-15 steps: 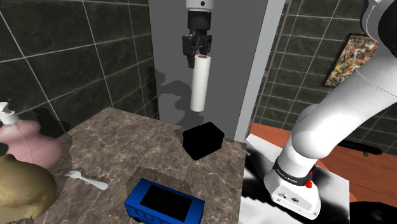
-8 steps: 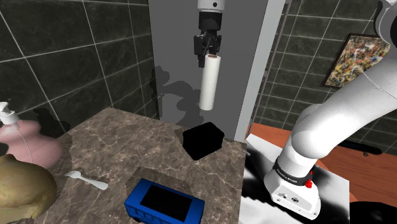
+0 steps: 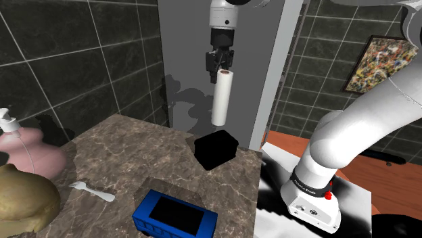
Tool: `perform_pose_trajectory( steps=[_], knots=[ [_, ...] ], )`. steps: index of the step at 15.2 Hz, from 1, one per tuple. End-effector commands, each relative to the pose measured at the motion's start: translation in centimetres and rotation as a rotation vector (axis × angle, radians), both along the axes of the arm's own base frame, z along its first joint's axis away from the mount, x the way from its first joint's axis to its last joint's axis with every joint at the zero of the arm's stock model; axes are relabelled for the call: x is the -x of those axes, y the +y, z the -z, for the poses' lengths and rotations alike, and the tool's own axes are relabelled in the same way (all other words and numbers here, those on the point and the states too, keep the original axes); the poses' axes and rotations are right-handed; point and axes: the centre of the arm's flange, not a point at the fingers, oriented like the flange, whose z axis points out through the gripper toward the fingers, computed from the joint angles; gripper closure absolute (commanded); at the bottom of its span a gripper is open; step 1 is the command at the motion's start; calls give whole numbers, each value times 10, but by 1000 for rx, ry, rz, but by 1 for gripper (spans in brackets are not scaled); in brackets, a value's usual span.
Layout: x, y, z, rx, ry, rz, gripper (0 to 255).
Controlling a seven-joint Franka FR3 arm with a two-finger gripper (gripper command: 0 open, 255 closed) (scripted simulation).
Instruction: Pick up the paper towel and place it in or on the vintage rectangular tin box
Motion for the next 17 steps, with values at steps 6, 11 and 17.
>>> perform_pose_trajectory(
  steps=[6,11,17],
  knots=[
    [0,0,38,0,-1,0,255],
    [0,0,64,0,-1,0,255],
    [0,0,86,0,-1,0,255]
  ],
)
